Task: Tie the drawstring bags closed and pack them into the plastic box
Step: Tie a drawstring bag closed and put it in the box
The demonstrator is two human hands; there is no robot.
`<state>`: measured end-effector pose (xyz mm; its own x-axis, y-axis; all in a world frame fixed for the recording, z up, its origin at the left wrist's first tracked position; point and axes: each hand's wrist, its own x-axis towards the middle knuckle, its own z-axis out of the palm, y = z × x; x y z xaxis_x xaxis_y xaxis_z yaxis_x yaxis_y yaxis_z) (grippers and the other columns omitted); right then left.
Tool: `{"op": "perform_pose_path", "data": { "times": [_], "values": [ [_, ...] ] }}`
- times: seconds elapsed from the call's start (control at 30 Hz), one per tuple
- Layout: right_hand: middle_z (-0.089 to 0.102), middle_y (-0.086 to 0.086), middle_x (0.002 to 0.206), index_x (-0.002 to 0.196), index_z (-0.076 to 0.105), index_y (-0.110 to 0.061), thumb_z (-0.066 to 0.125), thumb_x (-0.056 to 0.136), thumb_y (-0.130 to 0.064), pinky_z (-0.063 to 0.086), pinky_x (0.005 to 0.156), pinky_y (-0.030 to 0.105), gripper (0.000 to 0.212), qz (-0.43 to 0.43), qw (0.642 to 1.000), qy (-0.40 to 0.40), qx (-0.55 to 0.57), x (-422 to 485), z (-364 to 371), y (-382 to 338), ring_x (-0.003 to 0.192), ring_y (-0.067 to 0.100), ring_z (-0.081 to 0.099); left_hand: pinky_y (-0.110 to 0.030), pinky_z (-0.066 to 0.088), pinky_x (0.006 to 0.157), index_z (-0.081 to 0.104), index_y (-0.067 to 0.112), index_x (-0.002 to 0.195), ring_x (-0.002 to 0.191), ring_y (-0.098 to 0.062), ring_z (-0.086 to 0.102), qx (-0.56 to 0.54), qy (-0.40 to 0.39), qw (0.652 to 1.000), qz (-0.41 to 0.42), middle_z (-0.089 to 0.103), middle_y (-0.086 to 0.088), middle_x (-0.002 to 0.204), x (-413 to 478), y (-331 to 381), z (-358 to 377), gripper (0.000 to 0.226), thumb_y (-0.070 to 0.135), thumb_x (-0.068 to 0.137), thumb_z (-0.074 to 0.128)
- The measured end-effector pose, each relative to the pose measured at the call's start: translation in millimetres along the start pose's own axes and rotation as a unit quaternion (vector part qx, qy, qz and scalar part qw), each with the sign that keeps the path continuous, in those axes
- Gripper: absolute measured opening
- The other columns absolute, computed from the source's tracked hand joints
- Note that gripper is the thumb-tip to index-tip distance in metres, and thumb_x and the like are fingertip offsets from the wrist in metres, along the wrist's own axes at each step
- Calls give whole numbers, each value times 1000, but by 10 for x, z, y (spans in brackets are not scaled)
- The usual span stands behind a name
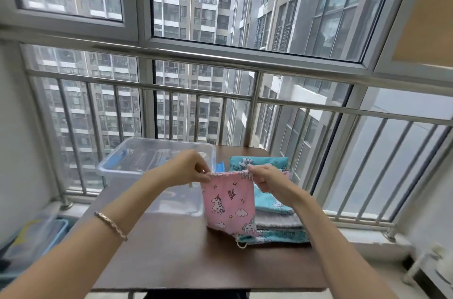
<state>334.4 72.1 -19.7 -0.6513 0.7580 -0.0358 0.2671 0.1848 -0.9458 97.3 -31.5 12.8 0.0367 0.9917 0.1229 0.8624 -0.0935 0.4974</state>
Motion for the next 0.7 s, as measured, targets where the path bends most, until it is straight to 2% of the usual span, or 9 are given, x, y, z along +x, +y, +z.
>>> {"op": "perform_pose_path", "data": {
  "times": [0.1,0.2,0.27,0.33,0.47,0.53,0.57,0.63,0.7],
  "values": [
    [24,-3,60,64,39,-21,53,98,-33,13,49,23,39,-11,996,-21,84,12,65,-48,55,14,12,-25,47,57,79,18,91,55,-9,54,-36,9,999,1,71,-2,69,-66,-75,-74,14,23,78,78],
    [17,2,64,63,35,-20,54,97,-37,13,48,22,42,-28,994,-13,105,7,111,-104,55,15,11,-14,43,52,79,18,87,49,-2,54,-44,10,999,6,68,9,57,-154,-119,-156,11,23,77,79],
    [12,6,67,61,31,-21,54,96,-38,11,49,25,46,-35,991,0,126,-21,125,-121,55,15,9,-12,45,52,78,21,78,48,0,57,-53,15,998,4,66,14,52,-212,-163,-236,4,24,79,76],
    [13,3,65,60,30,-22,52,98,-35,9,51,27,46,-42,989,20,141,-44,133,-97,55,15,9,-15,46,54,73,24,64,50,-1,61,-72,29,997,-10,63,12,49,-266,-279,-340,17,25,81,74],
    [22,-6,54,55,36,-23,61,90,-32,9,47,24,44,-46,955,73,284,-122,125,82,46,8,15,-17,47,57,74,16,66,53,-5,63,-84,21,995,-44,65,6,53,-408,-592,-534,17,24,81,75],
    [31,-7,50,53,42,-23,62,87,-31,19,42,20,40,-24,934,100,342,-160,161,164,43,7,25,-12,46,54,75,11,69,51,-4,61,-129,13,990,-56,65,4,54,-471,-689,-575,15,20,81,75],
    [40,-5,52,56,48,-22,61,87,-29,31,44,18,35,-13,923,110,370,-160,208,185,46,7,36,-13,47,55,76,10,69,53,-6,60,-162,11,985,-59,66,2,55,-492,-719,-572,15,20,80,75],
    [62,2,68,71,60,-16,59,89,-27,52,67,24,21,-9,886,104,451,-122,331,171,67,15,61,-17,51,63,78,12,70,62,-12,61,-253,-3,966,-57,68,-2,64,-505,-710,-538,16,28,75,77],
    [70,12,90,76,60,-13,58,93,-27,51,92,36,23,-8,853,74,516,-60,437,83,92,25,68,-20,54,73,78,11,80,77,-15,65,-369,-25,927,-53,72,-7,82,-455,-661,-443,25,35,75,76]
  ]
}}
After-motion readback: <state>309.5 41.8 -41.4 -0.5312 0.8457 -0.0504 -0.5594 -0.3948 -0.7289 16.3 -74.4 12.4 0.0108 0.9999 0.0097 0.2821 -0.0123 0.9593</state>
